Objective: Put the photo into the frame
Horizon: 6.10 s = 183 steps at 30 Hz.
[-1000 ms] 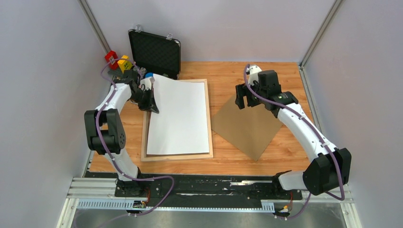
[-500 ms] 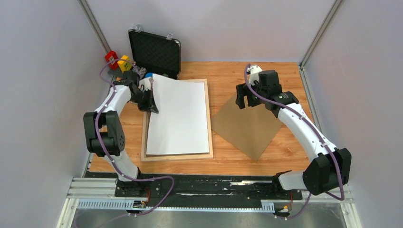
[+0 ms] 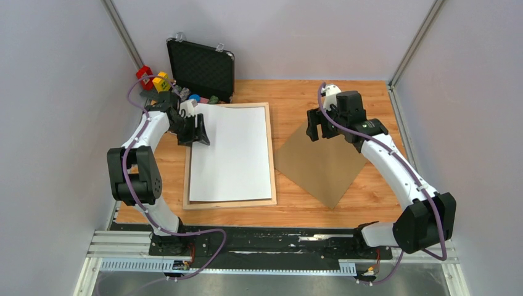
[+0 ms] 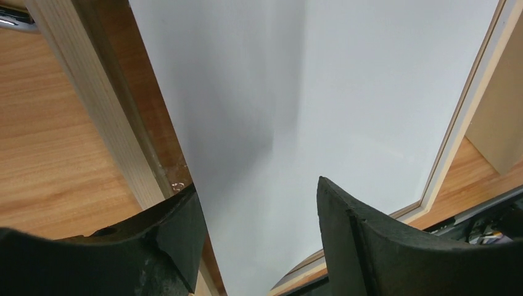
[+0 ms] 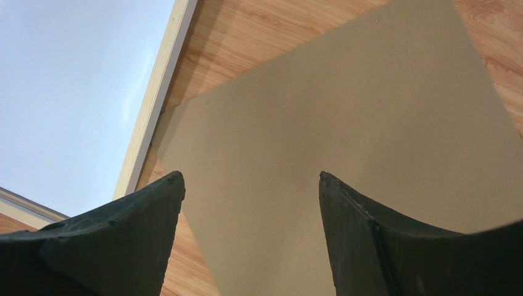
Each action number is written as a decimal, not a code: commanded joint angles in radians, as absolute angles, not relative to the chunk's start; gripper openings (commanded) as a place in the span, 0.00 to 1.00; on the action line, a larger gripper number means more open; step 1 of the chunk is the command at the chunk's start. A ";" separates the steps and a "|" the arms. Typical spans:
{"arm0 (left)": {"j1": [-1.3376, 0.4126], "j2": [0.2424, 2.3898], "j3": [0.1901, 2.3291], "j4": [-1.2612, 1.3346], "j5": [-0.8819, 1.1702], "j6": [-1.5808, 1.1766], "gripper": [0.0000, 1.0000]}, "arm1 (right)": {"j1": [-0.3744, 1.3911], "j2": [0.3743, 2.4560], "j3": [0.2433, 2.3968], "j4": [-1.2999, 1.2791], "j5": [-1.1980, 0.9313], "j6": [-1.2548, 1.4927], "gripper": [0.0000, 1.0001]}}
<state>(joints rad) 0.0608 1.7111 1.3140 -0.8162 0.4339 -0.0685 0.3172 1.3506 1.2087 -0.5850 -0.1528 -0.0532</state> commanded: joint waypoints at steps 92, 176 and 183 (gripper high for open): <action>-0.659 1.933 1.780 -0.593 0.349 0.032 1.00 | -0.492 1.076 0.797 -0.459 -0.542 0.282 1.00; -0.768 2.372 1.810 -0.407 0.673 -0.430 1.00 | -0.576 1.527 1.048 -0.566 -1.263 0.250 0.83; -0.777 2.367 1.825 -0.403 0.708 -0.414 1.00 | -0.534 1.464 1.075 -0.585 -1.356 0.239 0.82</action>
